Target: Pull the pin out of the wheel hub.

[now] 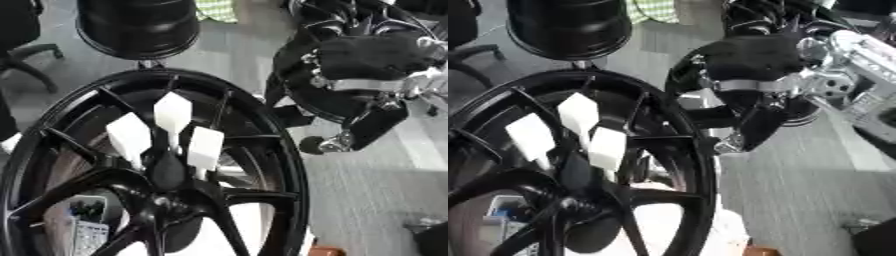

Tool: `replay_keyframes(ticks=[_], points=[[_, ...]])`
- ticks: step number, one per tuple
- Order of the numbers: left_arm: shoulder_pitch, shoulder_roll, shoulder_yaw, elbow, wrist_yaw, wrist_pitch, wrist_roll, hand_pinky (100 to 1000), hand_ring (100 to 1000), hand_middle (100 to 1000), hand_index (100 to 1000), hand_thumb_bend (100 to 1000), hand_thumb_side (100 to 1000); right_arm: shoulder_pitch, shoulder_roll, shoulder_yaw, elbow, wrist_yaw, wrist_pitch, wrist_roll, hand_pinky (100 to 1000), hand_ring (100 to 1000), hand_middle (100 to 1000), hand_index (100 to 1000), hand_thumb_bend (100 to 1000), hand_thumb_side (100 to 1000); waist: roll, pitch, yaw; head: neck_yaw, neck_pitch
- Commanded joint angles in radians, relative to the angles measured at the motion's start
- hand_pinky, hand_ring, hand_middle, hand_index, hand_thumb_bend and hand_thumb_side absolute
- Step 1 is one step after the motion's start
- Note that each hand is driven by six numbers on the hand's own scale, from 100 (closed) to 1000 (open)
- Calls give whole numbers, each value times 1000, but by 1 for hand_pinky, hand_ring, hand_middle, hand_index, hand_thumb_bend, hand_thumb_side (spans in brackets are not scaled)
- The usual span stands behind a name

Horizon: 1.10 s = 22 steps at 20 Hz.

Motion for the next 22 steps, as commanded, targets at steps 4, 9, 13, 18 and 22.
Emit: replay_keyframes(ticks=[4,9,13,18,22], points=[[-17,33,-4,-25,-10,0,-9,773,760,776,795,116,901,-60,15,15,-9,7,1,18,916,862,759,808,410,230,0,-8,11,-11,-23],[-21,34,-7,-25,-12,2,-11,774,761,776,795,117,905,-104,44,25,-9,3,11,31,916,863,760,809,414,224,-5,-4,17,-17,-18],[-29,35,-11,-25,-8,5,-14,775,761,776,795,123,908,-135,72,44,-9,-8,19,56,916,865,764,815,427,214,-9,-6,25,-31,28],[-41,38,-18,-25,-8,10,-20,775,761,776,794,123,916,-140,86,61,-9,-6,7,80,916,870,770,822,442,200,-19,2,38,-40,82],[-46,39,-17,-27,-12,10,-19,776,761,776,794,122,918,-138,89,64,-9,-6,-2,78,915,871,770,824,445,193,-25,12,46,-42,83]])
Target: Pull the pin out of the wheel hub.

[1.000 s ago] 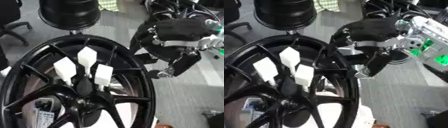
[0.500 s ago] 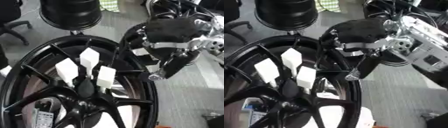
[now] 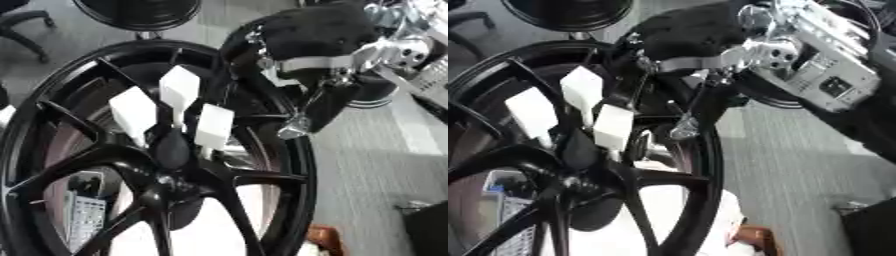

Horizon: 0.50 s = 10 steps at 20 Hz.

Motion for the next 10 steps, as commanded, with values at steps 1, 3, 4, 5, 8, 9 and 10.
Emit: replay_keyframes(ticks=[1,3,4,5,8,9,10], points=[[-14,26,1,-20,-5,-1,-2,776,761,776,794,122,918,-13,-17,-6,-9,-2,-8,1,915,871,770,824,447,192,5,-13,3,-4,1],[-18,27,0,-21,-6,0,-3,776,761,776,794,123,917,-11,-16,-3,-9,-2,-12,2,914,871,771,825,447,192,2,-10,8,-4,-3],[-21,27,-1,-22,-6,0,-3,776,761,776,794,124,917,-9,-16,-2,-9,-2,-13,2,914,871,771,825,446,191,0,-8,10,-5,-8],[-24,28,-1,-23,-5,0,-4,776,761,776,794,124,917,-6,-15,-2,-9,-1,-13,1,914,871,771,825,448,191,-2,-6,13,-6,-13],[-32,30,-4,-26,-5,1,-6,777,761,776,794,122,917,1,-15,1,-9,4,-16,-3,913,871,770,825,450,188,-9,3,23,-7,-31],[-35,31,-5,-28,-6,1,-7,777,761,776,794,121,917,3,-15,1,-9,7,-17,-5,913,871,770,825,450,186,-11,6,26,-8,-36],[-37,31,-5,-30,-8,1,-7,777,761,776,794,121,918,5,-16,1,-9,11,-19,-7,913,872,770,824,450,186,-14,10,30,-9,-42]])
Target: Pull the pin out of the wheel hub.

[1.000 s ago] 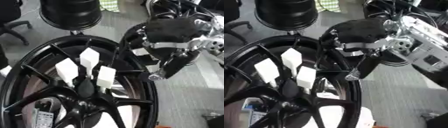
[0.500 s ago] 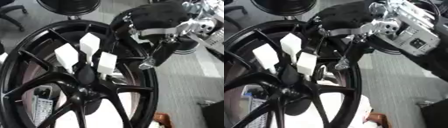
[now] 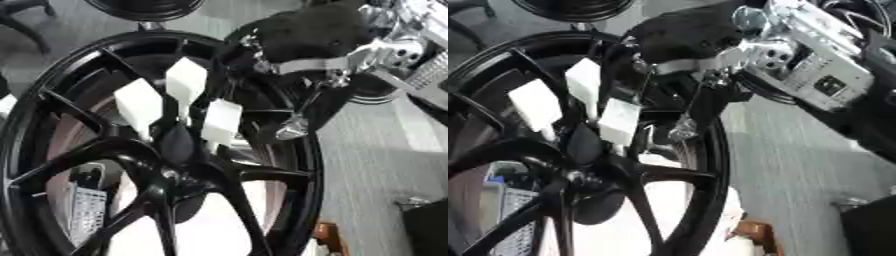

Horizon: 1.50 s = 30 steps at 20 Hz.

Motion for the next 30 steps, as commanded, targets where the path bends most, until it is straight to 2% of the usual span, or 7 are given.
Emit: replay_keyframes(ticks=[1,11,16,20,25,30], points=[[-13,31,0,-24,-8,-2,-5,777,761,776,794,121,920,-2,-18,-11,-9,12,-6,-7,913,872,770,824,447,186,5,-10,6,-7,-28],[-21,32,-1,-30,-22,-2,-4,778,761,777,793,117,930,35,-27,-9,-9,40,-18,-30,913,873,768,823,442,161,-6,17,20,-12,-54],[-26,33,-5,-33,-28,-3,-6,779,762,777,793,114,931,145,-68,-32,-9,75,-86,-94,913,873,763,817,427,119,-9,29,27,-17,-57],[-29,33,-7,-32,-30,-2,-7,780,762,778,793,115,935,193,-81,-35,-9,104,-115,-133,911,865,738,796,392,100,-10,32,31,-18,-59],[-27,34,-11,-31,-33,-1,-10,781,763,779,793,116,939,198,-82,-30,-9,103,-121,-143,913,866,737,796,365,100,-11,31,30,-16,-55],[-26,36,-17,-30,-36,1,-18,782,764,779,793,117,945,190,-83,-46,-9,113,-113,-146,916,866,736,797,349,100,-12,30,30,-15,-66]])
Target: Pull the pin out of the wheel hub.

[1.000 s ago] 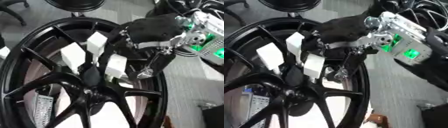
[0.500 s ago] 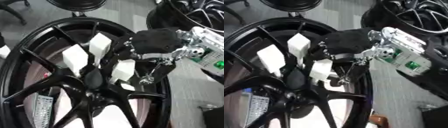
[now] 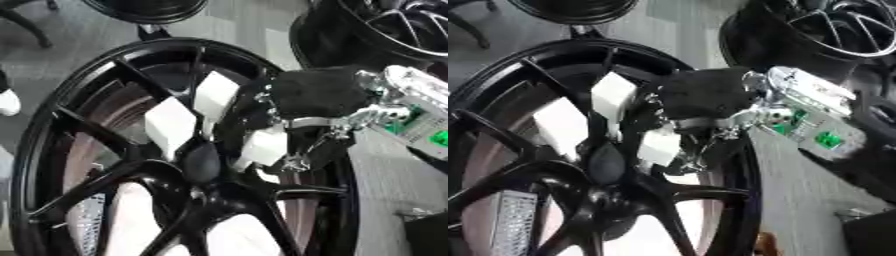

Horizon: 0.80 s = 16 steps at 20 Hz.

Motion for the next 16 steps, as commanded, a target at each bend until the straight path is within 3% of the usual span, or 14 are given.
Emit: replay_keyframes(ticks=[1,7,10,16], points=[[-8,28,-2,-19,-3,-1,-8,782,764,779,793,117,944,-7,-37,-11,3,16,6,-2,916,865,734,795,341,100,9,-16,-1,0,-21],[-9,29,-5,-18,-3,1,-10,783,764,780,793,121,951,-4,-40,-16,3,27,3,5,915,855,719,781,267,100,6,-17,2,-4,-33],[-7,31,-5,-18,-4,1,-12,784,765,780,793,121,953,0,-45,-22,3,28,5,9,907,812,637,713,165,100,4,-19,1,-3,-35],[1,34,-7,-14,-7,3,-13,785,767,781,793,124,956,1,-61,-44,3,4,-1,17,896,763,476,585,100,100,3,-32,-5,0,-32]])
